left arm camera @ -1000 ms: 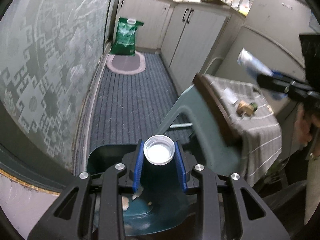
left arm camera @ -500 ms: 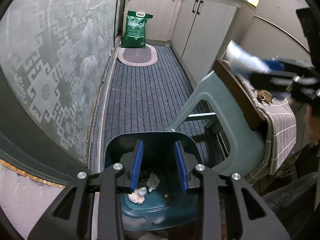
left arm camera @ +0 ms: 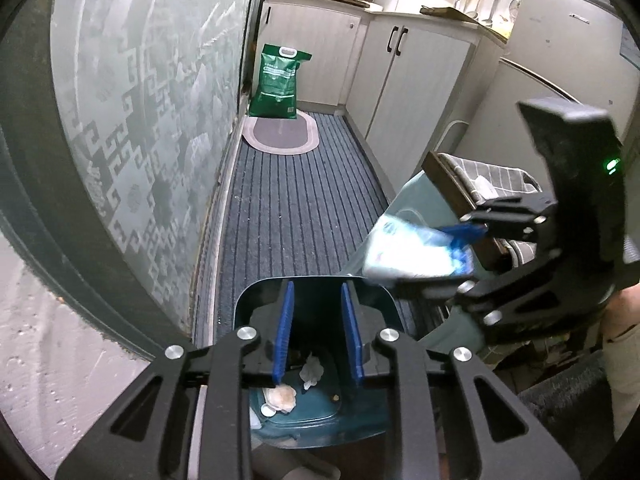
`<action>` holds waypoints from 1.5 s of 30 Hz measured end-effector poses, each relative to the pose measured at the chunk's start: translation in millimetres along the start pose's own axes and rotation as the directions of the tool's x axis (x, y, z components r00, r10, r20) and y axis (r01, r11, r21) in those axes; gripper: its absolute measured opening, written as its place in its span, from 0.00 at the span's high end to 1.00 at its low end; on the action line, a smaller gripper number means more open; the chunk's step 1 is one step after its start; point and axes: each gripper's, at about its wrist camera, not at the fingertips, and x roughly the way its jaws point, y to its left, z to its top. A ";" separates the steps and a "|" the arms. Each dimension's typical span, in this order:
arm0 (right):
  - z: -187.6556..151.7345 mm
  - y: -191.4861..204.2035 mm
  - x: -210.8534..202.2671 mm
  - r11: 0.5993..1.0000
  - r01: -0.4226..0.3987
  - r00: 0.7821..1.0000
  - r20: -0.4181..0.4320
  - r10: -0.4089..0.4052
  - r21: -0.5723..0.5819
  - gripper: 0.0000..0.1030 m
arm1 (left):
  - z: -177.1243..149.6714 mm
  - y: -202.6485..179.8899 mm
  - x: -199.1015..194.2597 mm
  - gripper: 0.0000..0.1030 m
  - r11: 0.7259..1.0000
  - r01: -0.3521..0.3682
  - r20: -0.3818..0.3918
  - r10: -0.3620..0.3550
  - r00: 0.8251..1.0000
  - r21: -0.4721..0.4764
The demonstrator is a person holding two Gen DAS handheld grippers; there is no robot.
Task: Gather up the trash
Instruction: 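Lower the blue-white wipes packet into the teal bin and open the right gripper, then move both open tools back over the table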
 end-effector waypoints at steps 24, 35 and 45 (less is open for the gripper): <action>-36.8 10.9 102.6 0.998 0.007 0.969 -0.248 0.010 0.065 0.45 | 2.9 -4.9 -50.1 0.81 0.999 -0.010 0.090 0.007 0.996 0.032; -35.7 16.2 92.9 0.993 -0.058 0.973 -0.216 0.079 0.105 0.35 | 15.0 -17.2 -74.7 0.81 1.000 0.006 0.185 -0.009 0.983 0.020; -12.8 20.9 45.4 0.986 -0.136 0.989 -0.048 0.141 0.093 0.46 | 24.1 -25.1 -88.7 0.69 1.000 -0.011 0.258 0.011 0.966 0.002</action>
